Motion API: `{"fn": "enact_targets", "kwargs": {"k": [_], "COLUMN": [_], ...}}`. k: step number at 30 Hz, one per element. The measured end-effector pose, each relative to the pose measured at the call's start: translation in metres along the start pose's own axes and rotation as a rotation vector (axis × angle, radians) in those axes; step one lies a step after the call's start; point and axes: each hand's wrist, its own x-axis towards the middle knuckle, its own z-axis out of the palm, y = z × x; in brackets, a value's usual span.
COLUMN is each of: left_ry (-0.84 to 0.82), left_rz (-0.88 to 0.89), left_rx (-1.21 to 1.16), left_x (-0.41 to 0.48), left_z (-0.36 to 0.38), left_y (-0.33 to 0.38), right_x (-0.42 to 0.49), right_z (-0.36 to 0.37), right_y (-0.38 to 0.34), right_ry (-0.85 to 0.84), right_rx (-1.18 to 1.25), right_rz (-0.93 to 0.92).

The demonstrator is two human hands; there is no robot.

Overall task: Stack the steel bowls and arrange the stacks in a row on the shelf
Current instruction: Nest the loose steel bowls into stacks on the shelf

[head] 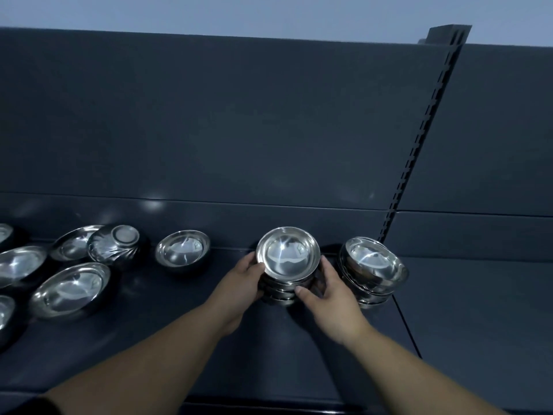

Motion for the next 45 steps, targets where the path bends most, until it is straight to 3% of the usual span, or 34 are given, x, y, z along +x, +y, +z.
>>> {"fn": "enact_targets", "kwargs": {"k": [3, 7, 10, 15, 24, 29, 36, 45], "left_ry": [0.017, 0.120, 0.193, 0.298, 0.671, 0.794, 0.588, 0.436], "left_rz": [0.040, 0.065, 0.146, 0.241, 0.298, 0.229, -0.100, -0.092], "left_rx": [0.084, 0.481, 0.791, 1.050, 0.990, 0.963, 0.848, 0.782], "left_x": [0.003, -0.012, -0.033, -0.067, -0.106, -0.104, -0.095, -0.079], "left_z": [-0.003, -0.026, -0.054, -0.116, -0.270, -0.370, -0.454, -0.460], "left_y": [-0.008, -0.024, -0.039, -0.052, -0.040, -0.034, -0.038, -0.029], "right_x": [-0.005, -0.022, -0.030, -0.034, -0.023, -0.018, 0.001, 0.006], "right_z": [0.000, 0.010, 0.029, 0.075, 0.188, 0.267, 0.336, 0.351], "right_y": [-0.001, 0.013, 0.010, -0.017, -0.080, -0.110, -0.132, -0.127], "right_ry": [0.013, 0.002, -0.075, -0.163, -0.263, -0.205, -0.100, -0.047], "right_rx": [-0.108, -0.282, -0.376, -0.416, -0.369, -0.216, -0.003, 0.170], "right_rz": [0.071, 0.211, 0.163, 0.007, -0.082, -0.006, 0.206, 0.361]}}
